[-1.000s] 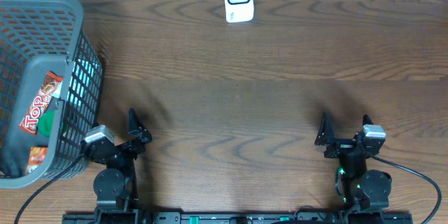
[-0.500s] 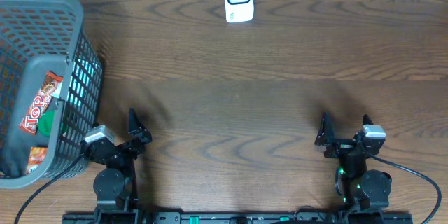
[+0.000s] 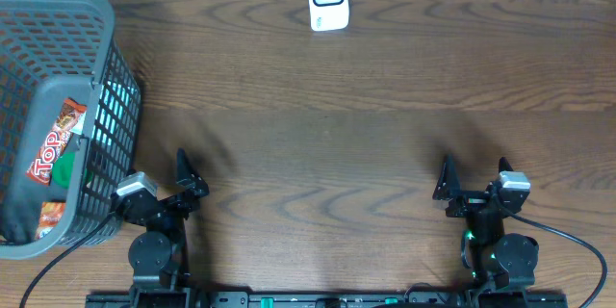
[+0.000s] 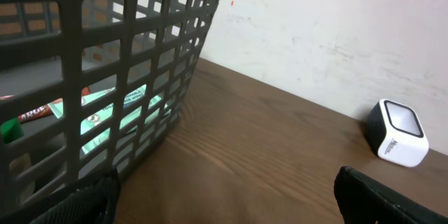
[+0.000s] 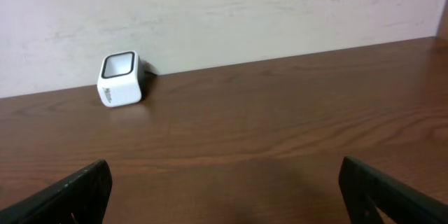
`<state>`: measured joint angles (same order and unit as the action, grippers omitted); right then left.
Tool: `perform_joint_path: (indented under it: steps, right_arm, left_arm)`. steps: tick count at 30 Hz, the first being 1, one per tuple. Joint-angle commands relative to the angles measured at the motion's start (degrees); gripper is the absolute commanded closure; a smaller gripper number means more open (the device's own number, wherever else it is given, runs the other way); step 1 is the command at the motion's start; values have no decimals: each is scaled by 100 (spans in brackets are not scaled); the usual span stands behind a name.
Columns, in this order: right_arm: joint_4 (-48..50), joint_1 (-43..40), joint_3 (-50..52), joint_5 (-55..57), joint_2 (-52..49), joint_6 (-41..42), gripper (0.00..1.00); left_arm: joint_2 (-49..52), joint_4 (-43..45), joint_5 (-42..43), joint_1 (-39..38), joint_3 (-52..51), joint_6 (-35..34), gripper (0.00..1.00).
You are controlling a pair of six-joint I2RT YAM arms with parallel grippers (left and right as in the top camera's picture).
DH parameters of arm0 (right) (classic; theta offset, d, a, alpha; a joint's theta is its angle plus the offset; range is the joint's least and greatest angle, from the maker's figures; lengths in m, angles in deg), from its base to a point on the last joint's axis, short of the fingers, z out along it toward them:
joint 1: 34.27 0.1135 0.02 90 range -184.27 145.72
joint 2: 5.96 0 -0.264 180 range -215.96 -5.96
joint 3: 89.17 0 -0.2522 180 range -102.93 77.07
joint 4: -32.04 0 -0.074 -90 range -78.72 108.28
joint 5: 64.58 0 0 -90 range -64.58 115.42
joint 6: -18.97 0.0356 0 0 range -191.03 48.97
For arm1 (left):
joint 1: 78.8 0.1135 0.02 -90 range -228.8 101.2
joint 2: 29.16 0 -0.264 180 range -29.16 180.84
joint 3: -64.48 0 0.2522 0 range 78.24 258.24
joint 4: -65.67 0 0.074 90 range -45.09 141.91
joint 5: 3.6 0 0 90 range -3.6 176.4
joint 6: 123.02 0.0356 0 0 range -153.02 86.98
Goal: Scan the item barcode
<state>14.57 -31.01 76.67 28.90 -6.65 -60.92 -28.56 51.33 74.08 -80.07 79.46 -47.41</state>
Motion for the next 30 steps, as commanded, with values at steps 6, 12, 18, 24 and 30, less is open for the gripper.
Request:
perform_joint_path:
  steps: [6, 12, 18, 24, 30]
  right_arm:
    - [-20, 52, 9, 50, 28, 74, 1]
    - [-20, 52, 9, 50, 28, 74, 1]
    - [-20, 52, 9, 50, 28, 74, 1]
    - [-20, 52, 9, 50, 28, 74, 1]
    - [-20, 52, 9, 50, 28, 74, 1]
  left_arm:
    - [2, -214, 1252, 24, -87, -74, 2]
    - [22, -219, 1709, 24, 72, -74, 2]
    - [529, -466, 1987, 24, 734, -122, 2]
    - [1735, -1233, 2052, 24, 2028, -120, 2]
    - [3115, -2225, 2892, 24, 3849, -96, 2]
